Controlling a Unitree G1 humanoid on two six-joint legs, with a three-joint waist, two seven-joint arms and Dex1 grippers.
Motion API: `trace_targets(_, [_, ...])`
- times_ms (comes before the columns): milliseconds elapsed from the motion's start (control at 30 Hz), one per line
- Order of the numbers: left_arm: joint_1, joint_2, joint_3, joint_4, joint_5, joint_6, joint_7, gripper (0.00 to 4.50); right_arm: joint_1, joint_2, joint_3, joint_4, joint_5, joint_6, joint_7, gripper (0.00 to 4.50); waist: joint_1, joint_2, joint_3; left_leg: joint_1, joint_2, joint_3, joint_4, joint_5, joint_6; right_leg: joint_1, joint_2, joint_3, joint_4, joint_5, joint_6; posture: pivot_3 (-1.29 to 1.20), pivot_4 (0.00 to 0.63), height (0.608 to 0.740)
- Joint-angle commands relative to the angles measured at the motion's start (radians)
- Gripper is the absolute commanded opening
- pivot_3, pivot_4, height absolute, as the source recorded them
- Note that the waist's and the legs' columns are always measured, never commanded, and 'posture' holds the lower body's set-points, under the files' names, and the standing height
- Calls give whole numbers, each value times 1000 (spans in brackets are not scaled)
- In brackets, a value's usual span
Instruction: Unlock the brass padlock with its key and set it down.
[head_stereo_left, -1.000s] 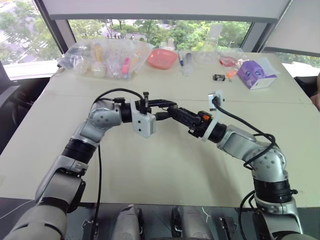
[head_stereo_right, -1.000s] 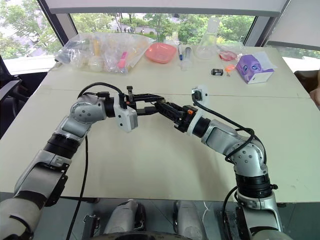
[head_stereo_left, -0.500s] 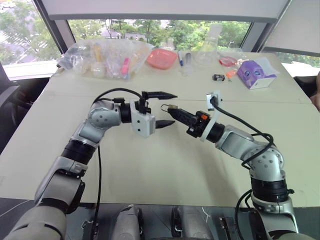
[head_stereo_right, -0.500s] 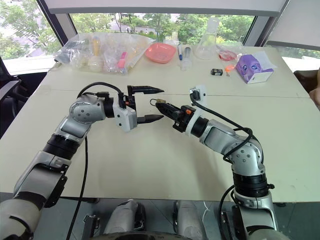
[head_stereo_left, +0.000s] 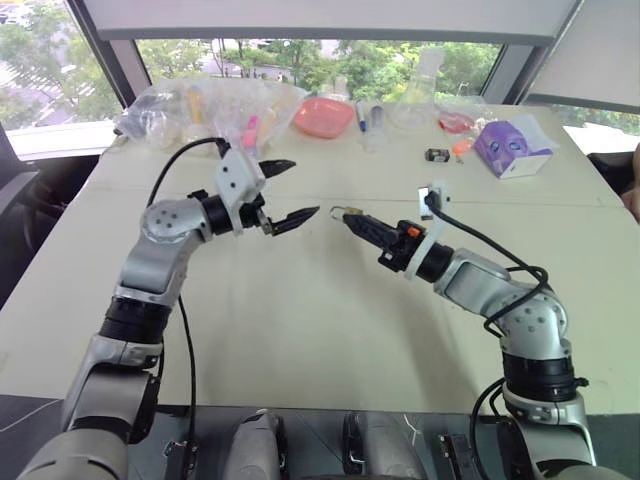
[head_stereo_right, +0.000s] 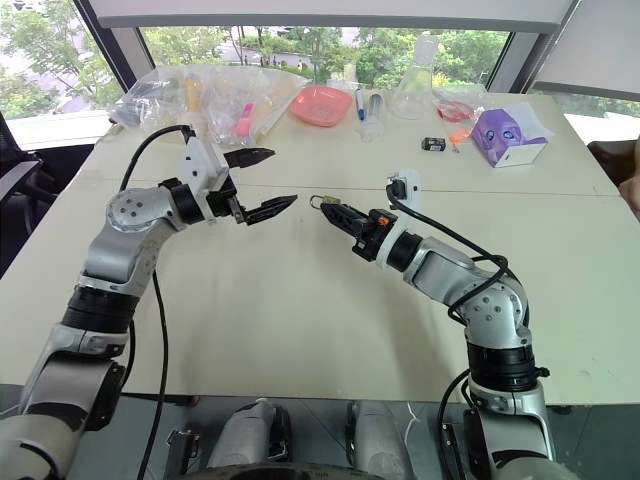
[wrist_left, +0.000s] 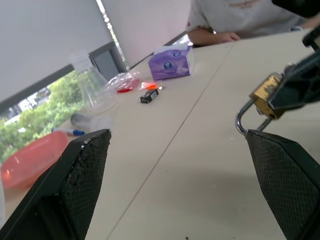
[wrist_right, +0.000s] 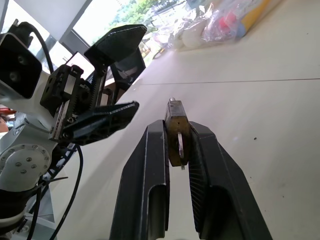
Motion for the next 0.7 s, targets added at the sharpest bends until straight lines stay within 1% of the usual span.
trace_targets(33, [-2,-15,15,-56,-4,19,5,4445,-26,9,-21,-21,9,-2,16,27,-1,0,0,0,0,0,0,0,0,0,0,0,0,0,0,0,150,740])
trace_targets(200, [-8,-38,3,-33,22,-4,-6,4445,-26,15,-24,-35,23,2,13,27,-2,0,0,0,0,0,0,0,0,0,0,0,0,0,0,0,150,740])
trace_targets(400, [-42,-69,-22,60,96,-87,-26,4445,-5,15,-24,-88,74,15,30,27,-1,0,0,0,0,0,0,0,0,0,0,0,0,0,0,0,150,740])
trace_targets(567, [-72,-88,-25,129,130,-147,-35,4445,10,14,-22,-113,95,16,32,27,0,0,0,0,0,0,0,0,0,0,0,0,0,0,0,0,150,740])
trace_targets(700, [-126,-129,-2,165,113,-146,-9,4445,28,7,-14,-126,106,25,31,27,0,0,0,0,0,0,0,0,0,0,0,0,-1,0,0,0,150,740])
